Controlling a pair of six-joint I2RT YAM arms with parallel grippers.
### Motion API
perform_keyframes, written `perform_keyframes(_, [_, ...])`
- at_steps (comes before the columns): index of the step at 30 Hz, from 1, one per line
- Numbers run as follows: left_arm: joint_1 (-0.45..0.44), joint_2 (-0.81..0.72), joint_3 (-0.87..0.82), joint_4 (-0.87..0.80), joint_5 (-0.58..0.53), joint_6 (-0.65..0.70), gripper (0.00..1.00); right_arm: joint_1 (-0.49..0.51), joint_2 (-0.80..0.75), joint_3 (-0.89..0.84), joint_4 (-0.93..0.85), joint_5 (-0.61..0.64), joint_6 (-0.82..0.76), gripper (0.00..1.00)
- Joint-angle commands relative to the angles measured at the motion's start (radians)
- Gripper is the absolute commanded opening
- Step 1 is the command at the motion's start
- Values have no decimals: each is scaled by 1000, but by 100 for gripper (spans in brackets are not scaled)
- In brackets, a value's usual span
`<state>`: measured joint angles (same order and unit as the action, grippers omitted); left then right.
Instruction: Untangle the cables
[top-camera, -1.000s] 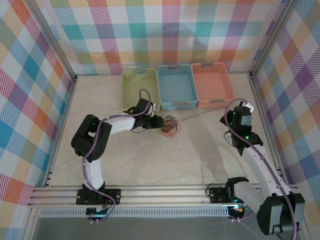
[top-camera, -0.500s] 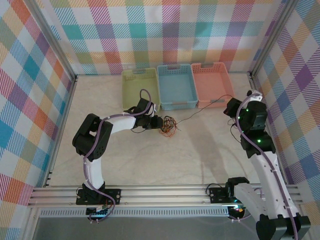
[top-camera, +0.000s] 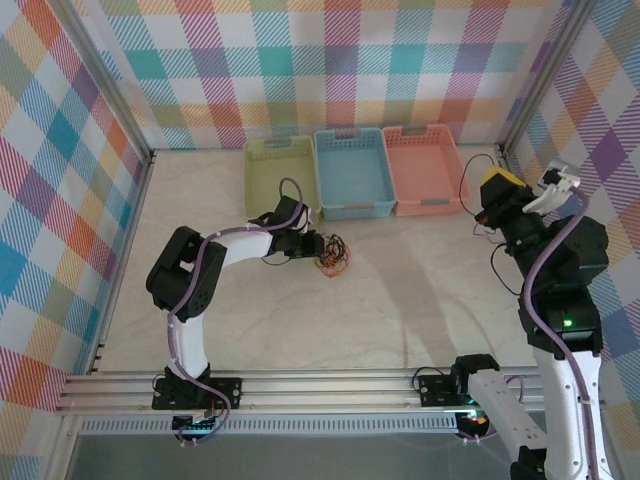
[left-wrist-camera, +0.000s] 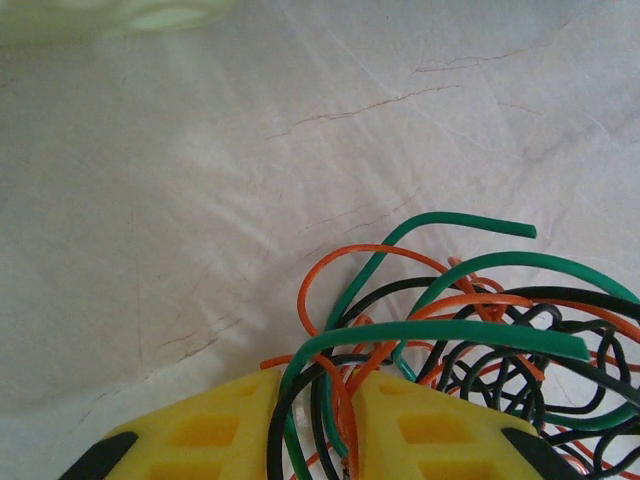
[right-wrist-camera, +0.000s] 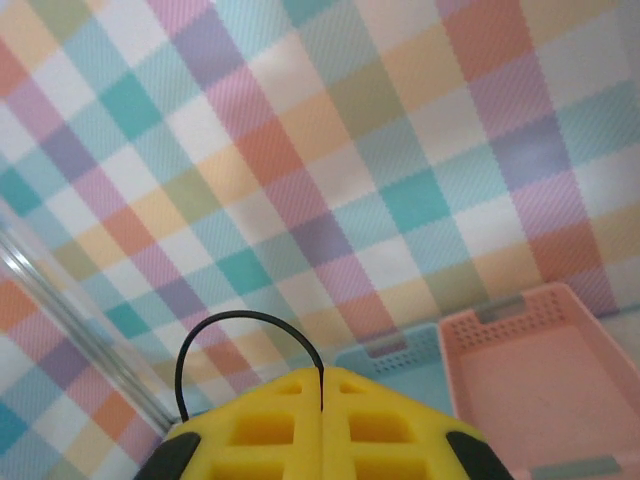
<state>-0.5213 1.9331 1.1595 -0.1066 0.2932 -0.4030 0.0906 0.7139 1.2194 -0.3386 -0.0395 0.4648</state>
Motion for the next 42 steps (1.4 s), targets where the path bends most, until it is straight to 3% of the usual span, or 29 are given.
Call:
perform_keyframes(1, [6, 7, 16, -20, -9, -3, 25, -5, 77, -3, -23, -121, 37, 0])
perform_keyframes(13, [6, 2, 9, -9, 1, -3, 26, 0, 254, -75, 75, -289, 138, 0])
perform_keyframes(19, [7, -1, 4, -4, 2, -2, 26, 23, 415, -50, 122, -299, 160, 0])
perform_keyframes(27, [6, -2, 3, -2, 3, -3, 27, 60, 722, 179, 132, -279, 197, 0])
perform_keyframes(42, [7, -4, 0, 5, 11, -4, 27, 168, 1405, 838, 25, -193, 278, 2])
